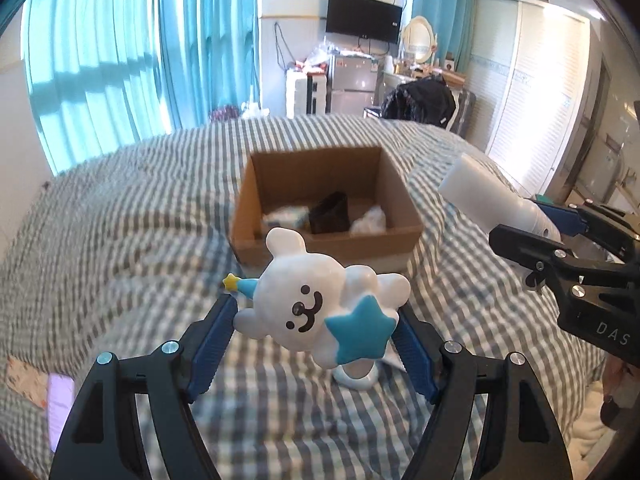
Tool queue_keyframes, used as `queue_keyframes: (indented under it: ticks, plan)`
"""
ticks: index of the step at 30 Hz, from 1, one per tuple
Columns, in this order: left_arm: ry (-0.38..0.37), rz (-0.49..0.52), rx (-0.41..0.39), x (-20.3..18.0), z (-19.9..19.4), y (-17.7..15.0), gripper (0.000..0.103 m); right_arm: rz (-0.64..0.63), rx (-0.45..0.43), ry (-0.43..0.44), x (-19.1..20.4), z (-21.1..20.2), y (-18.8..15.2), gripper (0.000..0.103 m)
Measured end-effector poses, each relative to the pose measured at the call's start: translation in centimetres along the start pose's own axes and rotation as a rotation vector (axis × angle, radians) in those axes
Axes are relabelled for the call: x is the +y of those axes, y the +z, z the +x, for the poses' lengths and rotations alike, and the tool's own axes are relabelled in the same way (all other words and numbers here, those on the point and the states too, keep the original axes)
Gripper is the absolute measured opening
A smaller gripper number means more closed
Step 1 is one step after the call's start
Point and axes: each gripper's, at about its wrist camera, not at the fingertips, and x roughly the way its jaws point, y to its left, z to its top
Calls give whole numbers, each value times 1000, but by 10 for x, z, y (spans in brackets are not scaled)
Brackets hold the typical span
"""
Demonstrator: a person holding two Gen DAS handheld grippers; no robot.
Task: Organize objects
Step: 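Lower the plush bear into the box with the left tool while the right tool drops the hair dryer in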
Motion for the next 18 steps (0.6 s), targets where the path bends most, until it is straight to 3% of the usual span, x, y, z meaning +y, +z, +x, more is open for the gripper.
queue_keyframes:
  ticks: [9,12,18]
  plan:
    - [15,-2,-68,22,22,78,78,-4,-86,8,-18,19,72,49]
    - [20,1,-71,29,42,103,78,16,-90,10,-27,46,100,49]
    - [12,41,-33,33,107,132,78,77,-36,42,-48,113,125,49]
